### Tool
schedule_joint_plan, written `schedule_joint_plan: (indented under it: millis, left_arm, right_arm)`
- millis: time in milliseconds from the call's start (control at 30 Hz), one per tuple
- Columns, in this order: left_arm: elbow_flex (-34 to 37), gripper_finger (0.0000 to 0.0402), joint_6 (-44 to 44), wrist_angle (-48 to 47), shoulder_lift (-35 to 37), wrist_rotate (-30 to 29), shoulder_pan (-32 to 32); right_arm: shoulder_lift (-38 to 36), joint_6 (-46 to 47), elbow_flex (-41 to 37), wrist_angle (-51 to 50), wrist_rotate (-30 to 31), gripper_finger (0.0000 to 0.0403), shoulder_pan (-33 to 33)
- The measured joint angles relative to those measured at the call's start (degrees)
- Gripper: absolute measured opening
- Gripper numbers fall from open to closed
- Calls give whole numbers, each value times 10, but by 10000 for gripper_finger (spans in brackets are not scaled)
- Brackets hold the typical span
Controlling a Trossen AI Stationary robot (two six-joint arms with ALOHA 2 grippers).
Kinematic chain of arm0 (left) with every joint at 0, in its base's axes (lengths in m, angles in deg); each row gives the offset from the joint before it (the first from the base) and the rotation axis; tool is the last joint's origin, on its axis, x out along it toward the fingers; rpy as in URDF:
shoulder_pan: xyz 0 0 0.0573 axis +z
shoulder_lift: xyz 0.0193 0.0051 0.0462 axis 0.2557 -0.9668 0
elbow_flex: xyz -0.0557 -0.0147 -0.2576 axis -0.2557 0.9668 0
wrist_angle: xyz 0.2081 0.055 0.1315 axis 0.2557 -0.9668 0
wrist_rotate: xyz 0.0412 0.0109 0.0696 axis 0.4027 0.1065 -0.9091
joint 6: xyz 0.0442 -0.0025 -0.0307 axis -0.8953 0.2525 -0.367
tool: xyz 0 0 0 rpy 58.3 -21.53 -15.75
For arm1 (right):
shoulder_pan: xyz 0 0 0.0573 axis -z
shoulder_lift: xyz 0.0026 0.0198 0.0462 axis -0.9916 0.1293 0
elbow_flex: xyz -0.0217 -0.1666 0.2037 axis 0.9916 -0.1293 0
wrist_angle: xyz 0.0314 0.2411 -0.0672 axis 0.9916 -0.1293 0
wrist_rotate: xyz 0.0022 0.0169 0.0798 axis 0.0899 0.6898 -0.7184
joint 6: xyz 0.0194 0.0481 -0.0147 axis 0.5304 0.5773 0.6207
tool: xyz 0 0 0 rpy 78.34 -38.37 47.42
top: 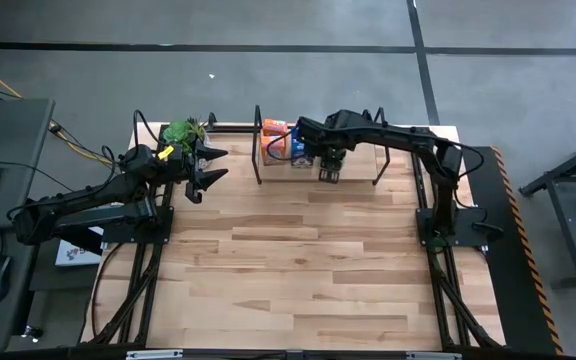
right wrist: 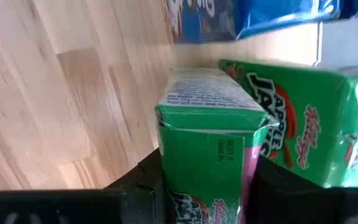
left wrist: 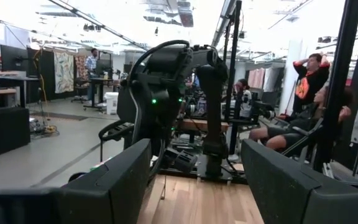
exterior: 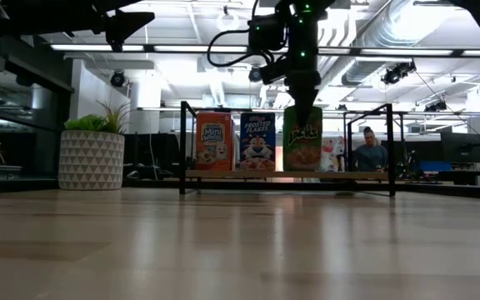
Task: Stack cereal on shelf
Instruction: Put the green cereal box on the shelf aligned with the other green cereal box
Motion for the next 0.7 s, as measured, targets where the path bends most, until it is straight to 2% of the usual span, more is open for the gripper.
schedule_joint_plan:
  millis: [200,400,700]
  left_arm:
    - [0,241,0,0,0,0,0]
    - [0,241,0,0,0,0,0]
    - [0,241,0,-2,0,0,0]
  right_arm:
    - [0,-9,0,13,-21,122,10]
    - [0,-31,0,18,-8,122,12]
    - [0,-33,0,19,-28,122,12]
